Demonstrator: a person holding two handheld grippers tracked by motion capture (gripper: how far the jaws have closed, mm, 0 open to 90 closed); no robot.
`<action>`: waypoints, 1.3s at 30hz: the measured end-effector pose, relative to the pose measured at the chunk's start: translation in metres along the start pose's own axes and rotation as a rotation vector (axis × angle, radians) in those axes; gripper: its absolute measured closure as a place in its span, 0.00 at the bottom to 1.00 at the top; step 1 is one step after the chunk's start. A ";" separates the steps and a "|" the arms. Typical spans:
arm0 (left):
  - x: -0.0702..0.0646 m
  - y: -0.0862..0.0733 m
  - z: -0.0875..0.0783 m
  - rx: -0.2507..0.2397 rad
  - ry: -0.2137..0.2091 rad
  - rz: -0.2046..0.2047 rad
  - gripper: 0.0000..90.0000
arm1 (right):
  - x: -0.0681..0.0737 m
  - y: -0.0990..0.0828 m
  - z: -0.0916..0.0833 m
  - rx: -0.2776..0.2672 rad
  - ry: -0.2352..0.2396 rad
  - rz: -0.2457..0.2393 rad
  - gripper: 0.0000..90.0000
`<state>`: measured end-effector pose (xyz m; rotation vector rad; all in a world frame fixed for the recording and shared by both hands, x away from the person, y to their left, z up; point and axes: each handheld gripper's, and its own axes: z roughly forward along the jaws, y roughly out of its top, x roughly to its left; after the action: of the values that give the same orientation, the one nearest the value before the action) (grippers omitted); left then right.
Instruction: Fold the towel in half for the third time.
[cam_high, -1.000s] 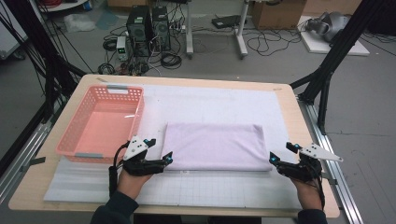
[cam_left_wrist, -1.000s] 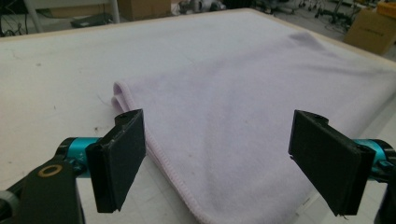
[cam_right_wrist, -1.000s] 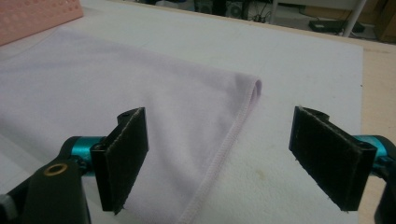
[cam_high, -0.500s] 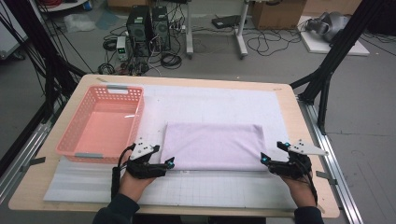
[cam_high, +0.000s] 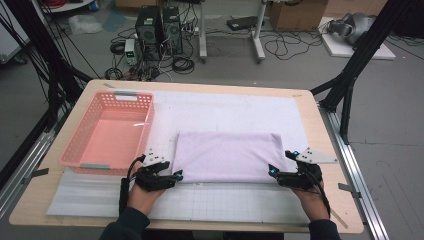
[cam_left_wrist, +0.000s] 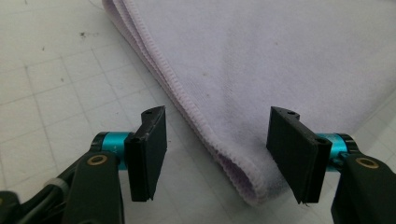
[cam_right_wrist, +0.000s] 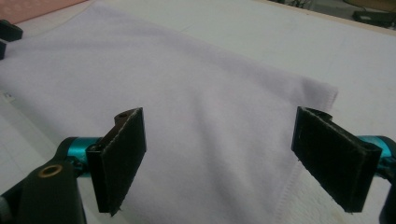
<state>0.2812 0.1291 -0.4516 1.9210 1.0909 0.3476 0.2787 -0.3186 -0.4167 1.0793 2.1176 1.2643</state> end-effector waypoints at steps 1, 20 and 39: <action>0.000 0.000 0.001 0.002 0.000 -0.002 0.44 | 0.002 0.001 0.001 -0.002 0.009 -0.007 0.18; -0.005 -0.001 0.004 0.019 -0.089 -0.014 0.86 | 0.043 0.048 0.064 0.035 0.152 -0.073 0.18; -0.003 -0.003 0.001 0.001 -0.093 -0.054 0.87 | 0.076 0.119 0.189 0.250 0.327 -0.188 0.24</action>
<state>0.2789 0.1269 -0.4538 1.8858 1.0792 0.2257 0.4123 -0.1247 -0.4020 0.7833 2.6107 1.1726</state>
